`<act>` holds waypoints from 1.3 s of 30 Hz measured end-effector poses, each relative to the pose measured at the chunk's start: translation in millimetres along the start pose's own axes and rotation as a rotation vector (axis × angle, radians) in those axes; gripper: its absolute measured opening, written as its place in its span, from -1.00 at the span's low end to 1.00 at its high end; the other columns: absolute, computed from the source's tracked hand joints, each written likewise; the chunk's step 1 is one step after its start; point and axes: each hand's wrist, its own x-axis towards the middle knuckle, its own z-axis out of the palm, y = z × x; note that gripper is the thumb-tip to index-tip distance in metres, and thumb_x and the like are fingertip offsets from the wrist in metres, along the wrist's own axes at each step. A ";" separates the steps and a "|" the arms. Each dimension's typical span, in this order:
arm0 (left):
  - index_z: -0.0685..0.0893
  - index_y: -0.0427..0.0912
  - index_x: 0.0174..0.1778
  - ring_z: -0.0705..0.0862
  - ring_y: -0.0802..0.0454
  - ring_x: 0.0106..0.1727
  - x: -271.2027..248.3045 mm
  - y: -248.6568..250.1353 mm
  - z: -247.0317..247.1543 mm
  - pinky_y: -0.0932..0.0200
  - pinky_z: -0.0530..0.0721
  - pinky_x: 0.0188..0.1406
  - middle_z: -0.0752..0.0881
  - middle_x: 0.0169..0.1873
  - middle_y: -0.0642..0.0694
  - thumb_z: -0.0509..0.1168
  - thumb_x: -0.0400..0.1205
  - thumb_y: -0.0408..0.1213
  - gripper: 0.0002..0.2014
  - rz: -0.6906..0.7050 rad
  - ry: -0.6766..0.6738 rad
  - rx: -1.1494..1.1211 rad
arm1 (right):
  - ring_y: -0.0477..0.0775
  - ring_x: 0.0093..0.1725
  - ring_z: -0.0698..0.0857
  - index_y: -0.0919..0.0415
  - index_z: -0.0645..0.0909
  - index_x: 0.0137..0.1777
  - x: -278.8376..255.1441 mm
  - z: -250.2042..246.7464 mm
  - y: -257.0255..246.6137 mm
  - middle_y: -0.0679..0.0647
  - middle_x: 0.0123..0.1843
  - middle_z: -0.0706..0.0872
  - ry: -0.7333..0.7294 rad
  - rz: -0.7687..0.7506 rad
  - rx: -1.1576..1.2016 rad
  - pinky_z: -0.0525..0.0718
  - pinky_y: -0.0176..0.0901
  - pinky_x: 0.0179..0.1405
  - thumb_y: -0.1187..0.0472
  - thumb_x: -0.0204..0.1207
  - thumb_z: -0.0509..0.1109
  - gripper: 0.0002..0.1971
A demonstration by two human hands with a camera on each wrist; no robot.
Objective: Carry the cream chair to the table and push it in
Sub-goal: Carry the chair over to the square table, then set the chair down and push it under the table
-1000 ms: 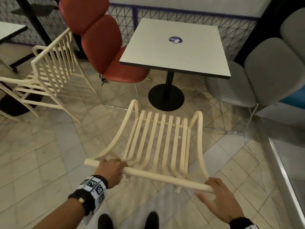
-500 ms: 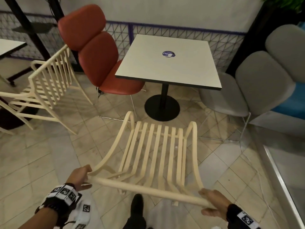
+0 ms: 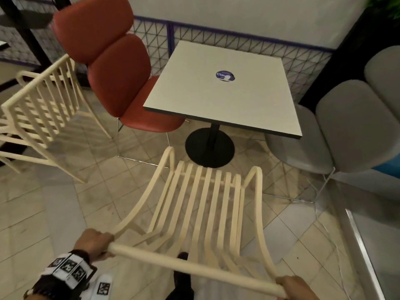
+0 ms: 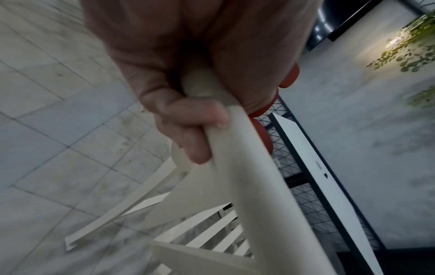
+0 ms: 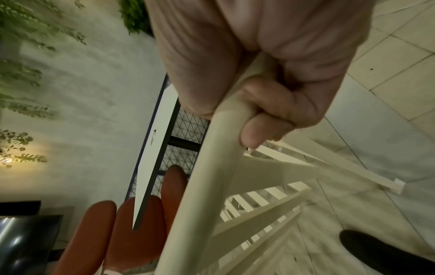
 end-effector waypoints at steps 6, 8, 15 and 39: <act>0.69 -0.50 -0.37 0.82 -0.24 -0.40 35.8 89.8 -13.7 0.11 0.76 -0.46 0.74 -0.71 -0.21 0.38 0.44 -0.40 -0.82 0.101 0.054 -0.099 | 0.15 -0.69 0.57 0.58 0.56 -0.10 8.8 -33.5 -76.5 0.30 -0.62 0.63 0.042 0.009 0.119 0.43 -0.24 -0.65 0.28 0.56 0.28 -0.74; 0.71 -0.46 -0.46 0.83 -0.24 -0.37 46.6 111.9 -10.6 0.09 0.74 -0.41 0.78 -0.62 -0.26 0.37 0.43 -0.37 -0.79 0.108 -0.014 -0.087 | 0.12 -0.73 0.51 0.60 0.51 -0.06 16.3 -41.2 -93.3 0.25 -0.63 0.57 0.047 0.009 0.221 0.40 -0.27 -0.67 0.33 0.58 0.24 -0.76; 0.74 -0.55 -0.30 0.78 -0.18 -0.53 75.9 172.2 -8.5 0.17 0.67 -0.52 0.77 -0.62 -0.32 0.30 0.38 -0.35 -0.74 0.137 -0.041 -0.070 | 0.06 -0.76 0.40 0.67 0.48 0.03 50.0 -60.8 -145.8 0.20 -0.54 0.44 0.048 -0.003 0.285 0.30 -0.32 -0.73 0.38 0.58 0.18 -0.74; 0.56 0.00 0.22 0.65 -0.10 0.08 44.5 209.3 28.1 -0.09 0.59 0.12 0.69 0.08 -0.12 -0.25 0.28 0.60 -0.07 1.013 0.057 1.116 | -0.10 0.10 0.53 -0.22 0.50 0.21 40.4 -54.0 -177.6 -0.27 0.05 0.63 0.356 -0.810 -0.880 0.70 -0.05 -0.18 -0.64 0.23 -0.37 -0.14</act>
